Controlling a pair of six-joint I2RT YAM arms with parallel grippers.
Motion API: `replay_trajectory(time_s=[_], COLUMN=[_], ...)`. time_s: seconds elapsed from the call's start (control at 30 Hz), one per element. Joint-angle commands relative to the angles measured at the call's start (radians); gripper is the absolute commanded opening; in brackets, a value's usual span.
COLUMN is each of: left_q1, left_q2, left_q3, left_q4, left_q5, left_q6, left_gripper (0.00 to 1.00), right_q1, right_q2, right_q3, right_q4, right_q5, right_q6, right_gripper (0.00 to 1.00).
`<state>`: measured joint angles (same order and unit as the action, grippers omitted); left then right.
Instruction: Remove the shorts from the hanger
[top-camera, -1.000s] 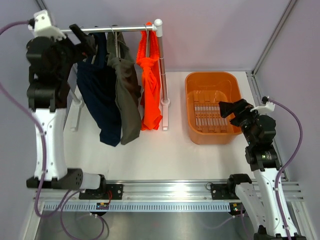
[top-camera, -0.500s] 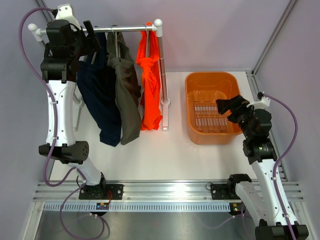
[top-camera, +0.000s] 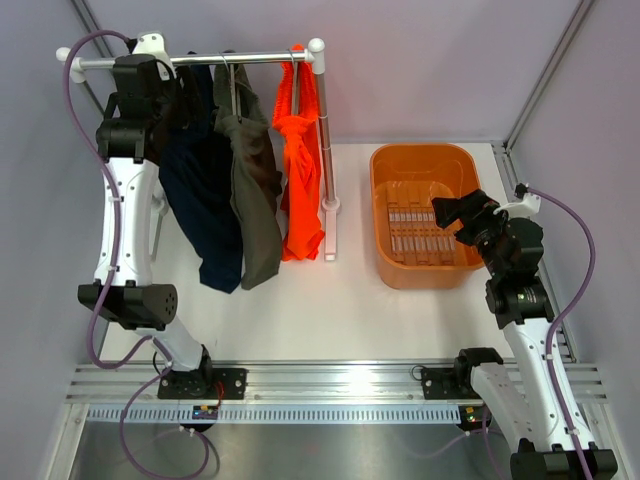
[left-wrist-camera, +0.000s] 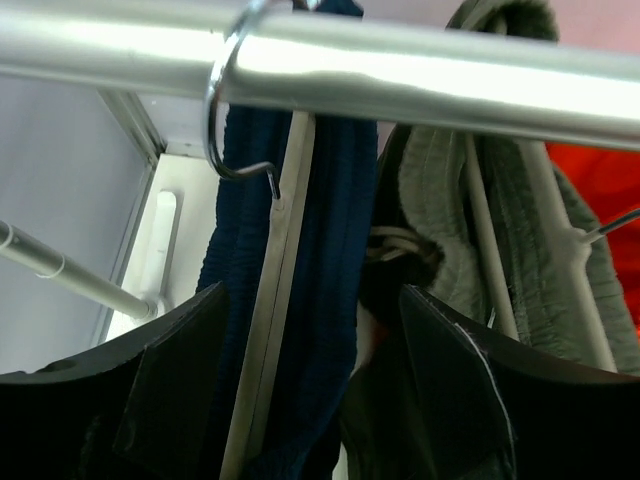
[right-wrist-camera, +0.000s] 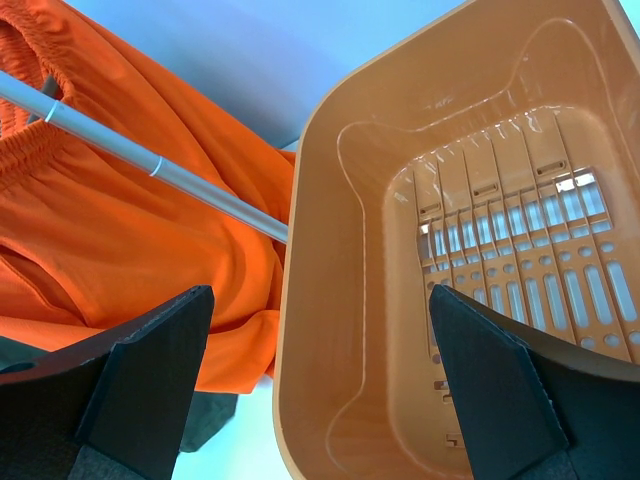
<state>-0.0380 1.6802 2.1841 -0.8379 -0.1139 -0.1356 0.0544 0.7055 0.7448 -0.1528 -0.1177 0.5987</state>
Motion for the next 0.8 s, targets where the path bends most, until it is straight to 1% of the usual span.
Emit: replay_trajectory(time_s=[0.0,0.27,0.47,0.67,0.77], left_q1=[0.006,0.006,0.006,0.006,0.006], left_q2=[-0.017,-0.013,0.007,0.019,0.03], left_q3=[0.0,-0.023,-0.023,-0.029,-0.038], left_q4=[0.042,0.074,0.1,0.132,0.134], left_q5=[-0.02,-0.067,-0.078,-0.086,-0.098], left_q6=[0.021,0.016,0.014,0.016,0.017], left_gripper=[0.71,0.57,0.53,0.52,0.49], right_q1=[0.007,0.007,0.007,0.007,0.005], right_q2=[0.002,0.014,0.017,0.028,0.031], right_q3=[-0.01,-0.019,-0.025,-0.028,-0.03], right_q4=[0.061,0.068,0.071,0.082,0.085], right_q5=[-0.011,-0.014,-0.017,-0.02,-0.023], right_q6=[0.018,0.018,0.012,0.013,0.013], right_gripper=[0.99,0.99,0.99,0.99,0.99])
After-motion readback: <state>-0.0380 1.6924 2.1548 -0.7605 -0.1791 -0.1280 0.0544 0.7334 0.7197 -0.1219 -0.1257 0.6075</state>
